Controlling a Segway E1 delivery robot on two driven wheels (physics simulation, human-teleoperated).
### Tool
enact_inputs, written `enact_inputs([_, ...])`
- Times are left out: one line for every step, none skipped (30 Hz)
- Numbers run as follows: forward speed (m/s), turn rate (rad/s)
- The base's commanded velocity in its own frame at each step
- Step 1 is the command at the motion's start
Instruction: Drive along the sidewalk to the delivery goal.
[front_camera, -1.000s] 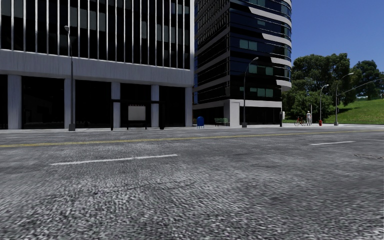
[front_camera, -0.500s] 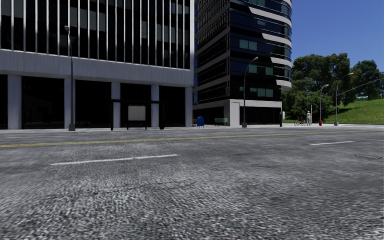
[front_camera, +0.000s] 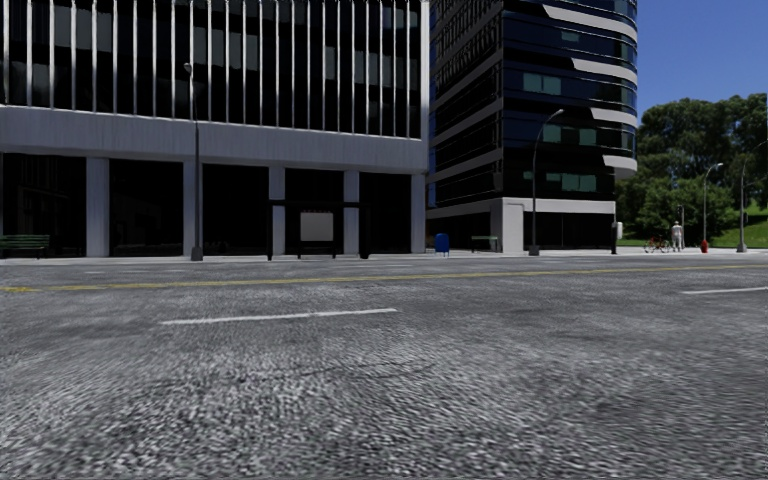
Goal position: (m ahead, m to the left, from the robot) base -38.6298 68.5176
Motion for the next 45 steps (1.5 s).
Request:
enact_inputs([0.00, 0.42])
enact_inputs([0.00, 0.42])
enact_inputs([0.00, 0.42])
enact_inputs([0.00, 0.42])
enact_inputs([0.00, 0.42])
enact_inputs([0.00, 0.42])
enact_inputs([0.00, 0.42])
enact_inputs([0.00, 0.42])
enact_inputs([0.00, 0.42])
enact_inputs([0.00, 0.42])
enact_inputs([0.00, 0.42])
enact_inputs([0.00, 0.42])
enact_inputs([0.00, 0.42])
enact_inputs([0.00, 0.42])
enact_inputs([0.00, 0.42])
enact_inputs([0.00, 0.42])
enact_inputs([0.00, 0.42])
enact_inputs([0.00, 0.42])
enact_inputs([0.00, 0.42])
enact_inputs([0.00, 0.42])
enact_inputs([0.00, 0.42])
enact_inputs([0.00, 0.42])
enact_inputs([0.00, 0.42])
enact_inputs([0.00, 0.42])
enact_inputs([0.00, 0.42])
enact_inputs([0.00, 0.42])
enact_inputs([0.00, 0.42])
enact_inputs([0.00, 0.42])
enact_inputs([0.00, 0.43])
enact_inputs([0.00, 0.44])
enact_inputs([0.00, 0.45])
enact_inputs([0.00, 0.46])
enact_inputs([0.00, 0.47])
enact_inputs([0.00, 0.48])
enact_inputs([0.00, 0.48])
enact_inputs([0.00, 0.48])
enact_inputs([0.00, 0.48])
enact_inputs([0.00, 0.48])
enact_inputs([0.00, 0.48])
enact_inputs([0.00, 0.48])
enact_inputs([0.00, 0.48])
enact_inputs([0.00, 0.48])
enact_inputs([0.00, 0.48])
enact_inputs([0.00, 0.48])
enact_inputs([0.00, 0.48])
